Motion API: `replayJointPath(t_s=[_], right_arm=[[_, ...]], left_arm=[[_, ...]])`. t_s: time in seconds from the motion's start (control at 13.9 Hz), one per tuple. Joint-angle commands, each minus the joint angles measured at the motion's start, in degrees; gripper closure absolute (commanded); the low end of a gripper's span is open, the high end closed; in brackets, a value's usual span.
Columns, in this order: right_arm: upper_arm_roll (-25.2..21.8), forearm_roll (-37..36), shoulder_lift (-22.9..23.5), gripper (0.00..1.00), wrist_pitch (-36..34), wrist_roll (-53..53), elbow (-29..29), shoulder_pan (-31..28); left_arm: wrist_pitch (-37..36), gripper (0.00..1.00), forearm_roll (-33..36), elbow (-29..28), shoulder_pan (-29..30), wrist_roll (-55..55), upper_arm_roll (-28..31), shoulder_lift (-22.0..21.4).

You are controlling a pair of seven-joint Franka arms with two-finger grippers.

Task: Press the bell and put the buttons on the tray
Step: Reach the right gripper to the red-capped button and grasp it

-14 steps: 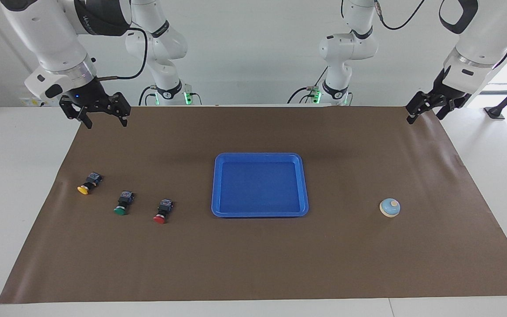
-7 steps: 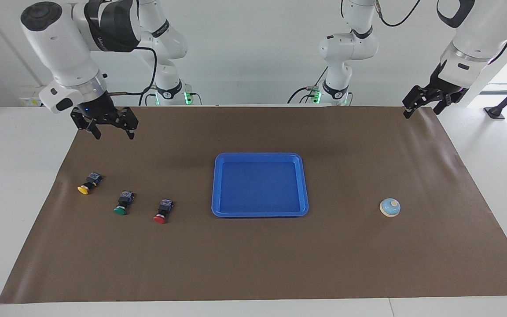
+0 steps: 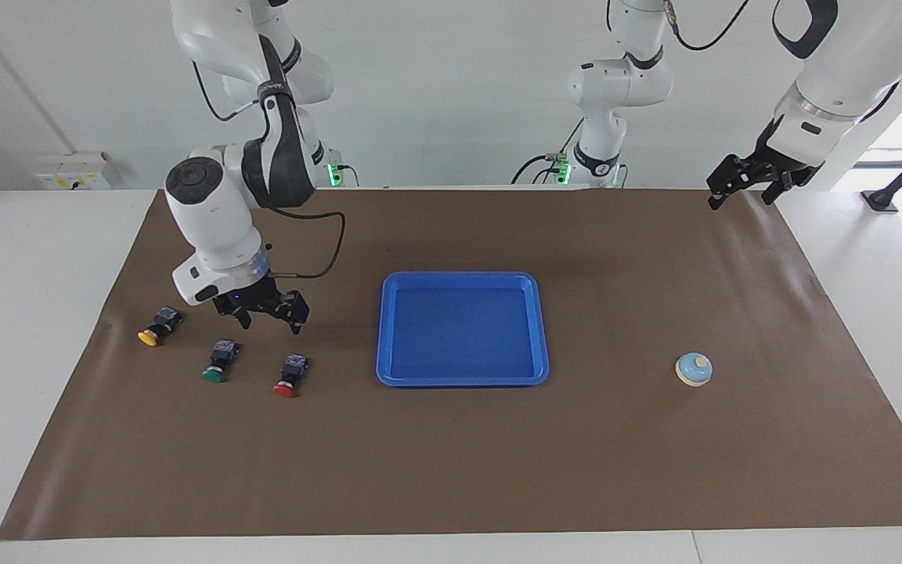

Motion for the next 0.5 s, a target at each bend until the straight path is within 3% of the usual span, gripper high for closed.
replayJointPath(t_s=[0.0, 0.43], right_arm=[[0.1, -1.1, 3.6, 0.0, 5.3, 1.8, -0.5, -0.2], [0.1, -2.4, 9.1, 0.0, 12.3, 3.2, -0.4, 0.0]], left_arm=[[-0.9, 0.0, 0.1, -0.3, -0.5, 1.6, 0.3, -0.5], [-0.7, 0.0, 0.2, -0.6, -0.3, 1.5, 0.6, -0.9]])
